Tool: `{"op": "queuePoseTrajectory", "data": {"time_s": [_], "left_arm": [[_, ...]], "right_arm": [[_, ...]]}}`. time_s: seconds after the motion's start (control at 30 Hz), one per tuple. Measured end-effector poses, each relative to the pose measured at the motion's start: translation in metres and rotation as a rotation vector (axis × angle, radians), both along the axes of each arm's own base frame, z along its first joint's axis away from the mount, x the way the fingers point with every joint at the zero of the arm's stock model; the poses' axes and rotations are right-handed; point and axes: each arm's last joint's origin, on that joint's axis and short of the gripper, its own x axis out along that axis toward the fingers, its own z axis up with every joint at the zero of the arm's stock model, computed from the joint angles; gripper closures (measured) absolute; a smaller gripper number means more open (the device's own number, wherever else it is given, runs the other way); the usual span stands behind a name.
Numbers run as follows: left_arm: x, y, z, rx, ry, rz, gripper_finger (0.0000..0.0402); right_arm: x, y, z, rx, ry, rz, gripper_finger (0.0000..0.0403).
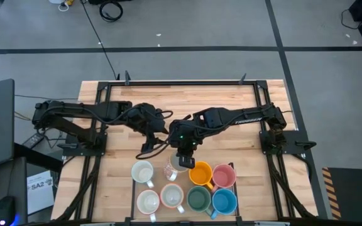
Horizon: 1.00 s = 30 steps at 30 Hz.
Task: Place coffee mugs
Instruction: Put the orange mug on the shelf
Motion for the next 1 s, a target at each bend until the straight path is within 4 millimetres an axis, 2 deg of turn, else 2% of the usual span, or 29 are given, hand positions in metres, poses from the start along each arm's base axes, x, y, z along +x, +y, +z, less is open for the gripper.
{"op": "queuePoseTrajectory", "data": {"time_s": [0.33, 0.6, 1.0], "left_arm": [[0.001, -0.003, -0.001, -0.001, 0.002, -0.009, 0.0189], [0.001, -0.003, -0.001, 0.000, 0.002, -0.010, 0.0189], [0.001, -0.003, -0.001, -0.001, 0.003, -0.010, 0.0189]], "right_arm": [[0.002, 0.000, 0.000, -0.003, -0.012, -0.050, 0.0374], [0.005, 0.001, -0.018, 0.015, 0.020, -0.050, 0.0374], [0.005, 0.001, -0.020, 0.035, 0.033, -0.054, 0.0373]]}}
